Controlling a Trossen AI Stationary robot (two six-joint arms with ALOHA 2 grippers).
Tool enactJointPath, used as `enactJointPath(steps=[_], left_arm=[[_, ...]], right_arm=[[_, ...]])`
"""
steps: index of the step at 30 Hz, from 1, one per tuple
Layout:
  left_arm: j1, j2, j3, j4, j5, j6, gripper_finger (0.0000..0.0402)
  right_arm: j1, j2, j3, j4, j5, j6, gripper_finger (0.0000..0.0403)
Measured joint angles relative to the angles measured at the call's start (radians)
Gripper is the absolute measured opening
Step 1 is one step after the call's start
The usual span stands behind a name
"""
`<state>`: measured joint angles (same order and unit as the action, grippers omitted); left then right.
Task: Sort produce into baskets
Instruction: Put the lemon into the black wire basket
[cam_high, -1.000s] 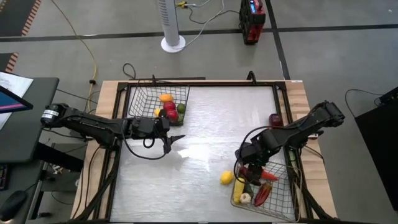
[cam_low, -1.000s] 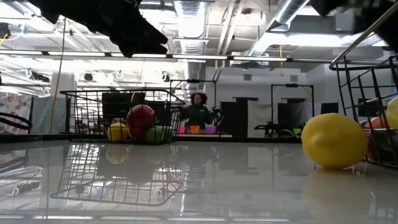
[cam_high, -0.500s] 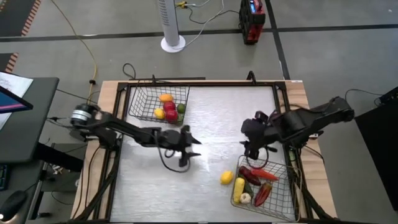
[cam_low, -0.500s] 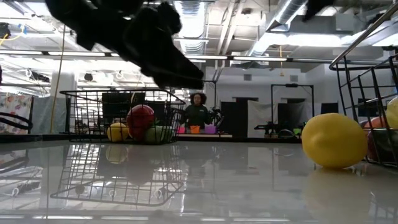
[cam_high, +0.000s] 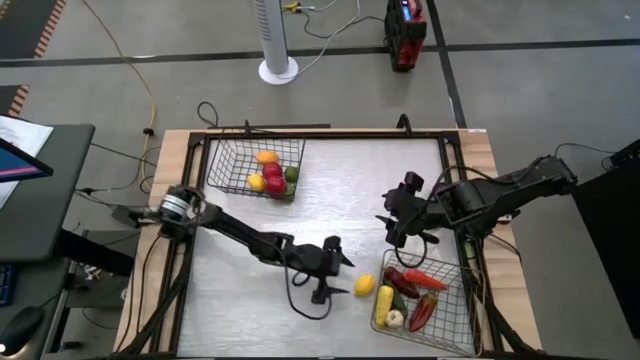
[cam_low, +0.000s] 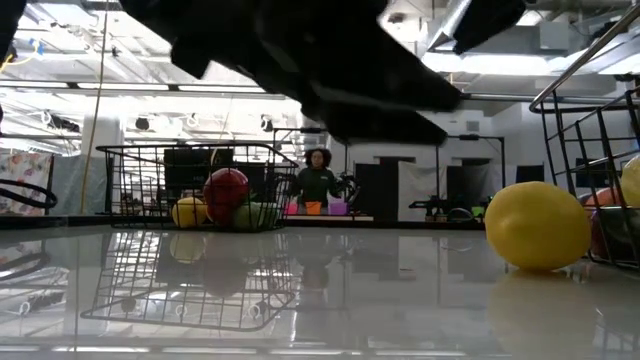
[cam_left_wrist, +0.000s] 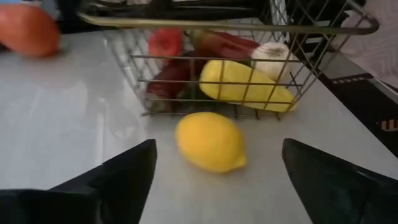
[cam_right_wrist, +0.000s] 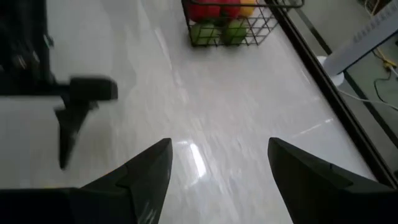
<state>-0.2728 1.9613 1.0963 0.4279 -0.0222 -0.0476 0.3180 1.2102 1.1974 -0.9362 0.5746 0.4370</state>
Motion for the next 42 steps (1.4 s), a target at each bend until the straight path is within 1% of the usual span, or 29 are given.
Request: enactJointPath(steps=[4, 7, 11, 15, 20, 22, 24, 30, 32, 34, 37, 42], left_arm=[[-0.01, 0.102, 0.091, -0.003, -0.009, -0.016, 0.0358], [-0.01, 0.168, 0.155, -0.01, -0.01, -0.029, 0.0361], [-0.01, 0.247, 0.218, -0.008, -0.044, -0.053, 0.0362], [-0.01, 0.299, 0.251, -0.004, -0.046, -0.068, 0.0362], [-0.007, 0.301, 0.247, 0.012, -0.05, -0.068, 0.0359], [-0.006, 0.301, 0.245, 0.015, -0.05, -0.058, 0.0346], [-0.006, 0.301, 0.245, 0.025, -0.043, -0.044, 0.0323], [-0.003, 0.299, 0.245, 0.023, -0.015, -0.019, 0.0224], [0.003, 0.299, 0.245, 0.02, -0.006, -0.019, 0.0199], [0.012, 0.286, 0.245, -0.005, 0.019, -0.019, 0.0194], [0.027, 0.24, 0.244, -0.095, 0.016, 0.012, 0.0194], [0.04, 0.106, 0.24, -0.271, -0.081, 0.128, 0.0203]], right_arm=[[0.0, 0.0, -0.031, 0.072, 0.002, -0.047, 0.029], [0.0, -0.001, -0.043, 0.091, 0.003, -0.069, 0.029], [0.001, -0.002, -0.043, 0.093, 0.004, -0.069, 0.029], [0.003, -0.002, -0.043, 0.091, 0.003, -0.07, 0.029], [0.003, -0.002, -0.043, 0.092, 0.003, -0.071, 0.029], [0.002, -0.002, -0.043, 0.093, 0.003, -0.068, 0.029], [0.002, -0.002, -0.043, 0.093, 0.003, -0.066, 0.029], [0.002, -0.002, -0.043, 0.099, 0.003, -0.064, 0.029], [0.002, -0.002, -0.043, 0.107, 0.003, -0.063, 0.029], [0.002, -0.002, -0.043, 0.107, 0.003, -0.06, 0.029], [0.002, -0.002, -0.043, 0.107, 0.003, -0.053, 0.029], [0.002, -0.002, -0.043, 0.102, 0.012, -0.053, 0.029]])
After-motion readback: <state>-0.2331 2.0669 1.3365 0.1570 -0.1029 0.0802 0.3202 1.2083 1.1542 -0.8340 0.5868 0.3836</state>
